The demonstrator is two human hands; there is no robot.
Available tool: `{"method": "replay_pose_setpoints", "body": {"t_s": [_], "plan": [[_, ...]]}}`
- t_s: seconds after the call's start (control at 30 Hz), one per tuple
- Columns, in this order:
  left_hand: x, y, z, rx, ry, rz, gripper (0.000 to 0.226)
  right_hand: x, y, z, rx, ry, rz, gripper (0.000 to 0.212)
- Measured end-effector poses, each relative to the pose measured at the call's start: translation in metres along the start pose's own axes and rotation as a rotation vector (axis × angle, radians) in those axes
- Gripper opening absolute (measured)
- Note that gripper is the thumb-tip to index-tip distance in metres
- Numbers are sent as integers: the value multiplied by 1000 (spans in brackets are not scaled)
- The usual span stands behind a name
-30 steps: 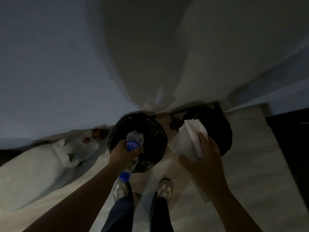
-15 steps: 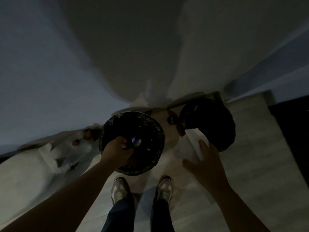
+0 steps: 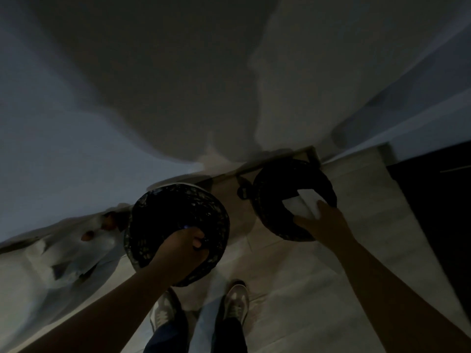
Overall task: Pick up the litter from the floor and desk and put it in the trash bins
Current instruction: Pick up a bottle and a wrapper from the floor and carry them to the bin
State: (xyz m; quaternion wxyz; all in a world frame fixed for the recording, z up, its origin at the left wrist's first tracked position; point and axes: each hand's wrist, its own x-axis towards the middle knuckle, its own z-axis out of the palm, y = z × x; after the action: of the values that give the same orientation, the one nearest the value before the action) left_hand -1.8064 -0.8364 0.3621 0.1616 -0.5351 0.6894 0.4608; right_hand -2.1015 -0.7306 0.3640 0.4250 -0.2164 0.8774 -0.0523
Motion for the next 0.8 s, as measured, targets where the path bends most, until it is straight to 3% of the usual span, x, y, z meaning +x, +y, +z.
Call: {"method": "replay_pose_setpoints", "body": {"t_s": [0.1,0.3,0.5,0.8], "plan": [[7,8,0,56,25,45,33,17,-6,-11,27,36,-7,88],[8,22,-4,61,19,72,34,11,-9,-15,-118,76,-56,55],[-10,32,-16,87,7,107,34,-32,-5,-12,-251,50,-150,38],[-81,49,-74,196,-43,123,40,-131,-36,-32,-472,-60,-260,53]]}}
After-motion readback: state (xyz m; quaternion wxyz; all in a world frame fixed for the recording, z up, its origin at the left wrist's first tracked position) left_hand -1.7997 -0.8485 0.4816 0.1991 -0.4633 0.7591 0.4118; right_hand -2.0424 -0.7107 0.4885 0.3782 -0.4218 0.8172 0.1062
